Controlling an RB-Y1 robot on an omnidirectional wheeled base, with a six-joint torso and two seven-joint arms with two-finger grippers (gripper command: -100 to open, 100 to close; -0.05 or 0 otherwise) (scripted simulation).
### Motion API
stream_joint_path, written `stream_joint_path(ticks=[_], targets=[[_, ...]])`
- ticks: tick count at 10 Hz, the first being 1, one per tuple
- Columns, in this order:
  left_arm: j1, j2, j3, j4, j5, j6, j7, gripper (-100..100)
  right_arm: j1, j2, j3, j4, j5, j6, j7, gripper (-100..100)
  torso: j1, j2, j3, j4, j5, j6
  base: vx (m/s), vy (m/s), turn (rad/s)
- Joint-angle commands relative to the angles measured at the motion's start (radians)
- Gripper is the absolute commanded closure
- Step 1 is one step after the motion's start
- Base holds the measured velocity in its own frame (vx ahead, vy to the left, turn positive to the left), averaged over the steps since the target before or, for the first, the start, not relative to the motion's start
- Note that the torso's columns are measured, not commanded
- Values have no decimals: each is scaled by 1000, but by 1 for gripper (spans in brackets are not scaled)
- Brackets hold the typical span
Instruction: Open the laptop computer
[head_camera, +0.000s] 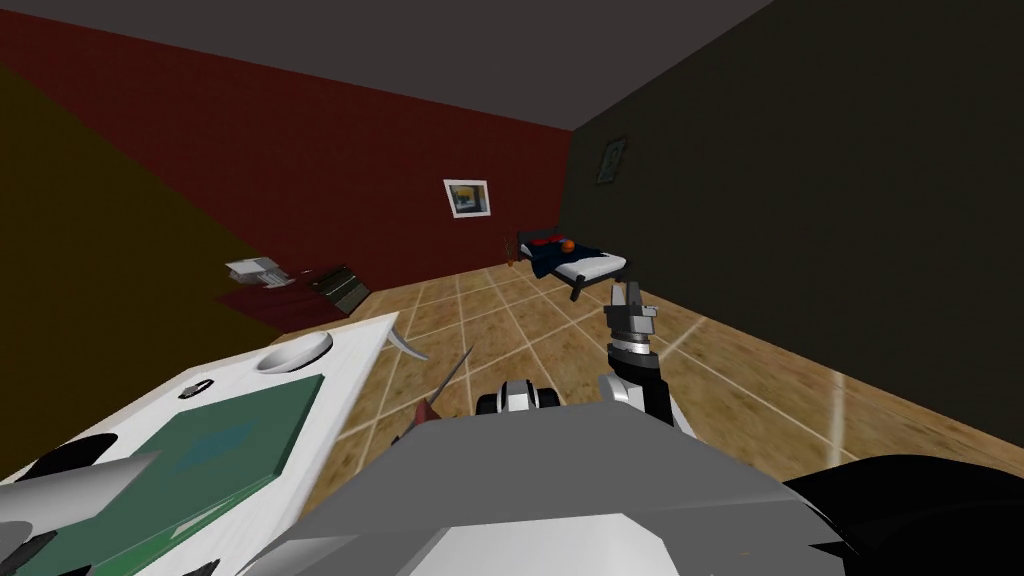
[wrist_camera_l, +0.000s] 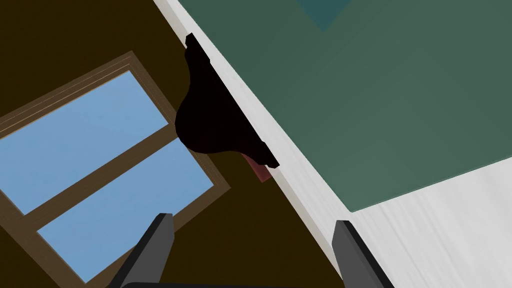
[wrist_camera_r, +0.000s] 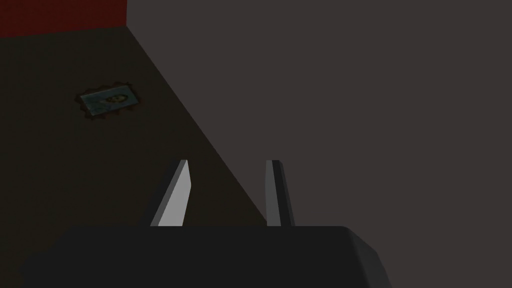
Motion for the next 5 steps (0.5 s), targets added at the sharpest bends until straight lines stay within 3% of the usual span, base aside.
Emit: stream_joint_path(ticks=[1, 3, 5], targets=[[-15, 23, -4, 8, 9, 62, 9, -100, 0, 0, 0, 0, 0, 0, 0, 0, 0, 0, 0, 0, 0, 2, -175, -2, -304], [-22, 44, -5, 8, 19, 118, 19, -100, 0, 0, 0, 0, 0, 0, 0, 0, 0, -1, -1, 0, 0, 2, -154, 1, -264], [-30, 66, -6, 8, 28, 173, 30, -100, 0, 0, 0, 0, 0, 0, 0, 0, 1, 1, 0, 0, 0, 2, -223, 7, -213]])
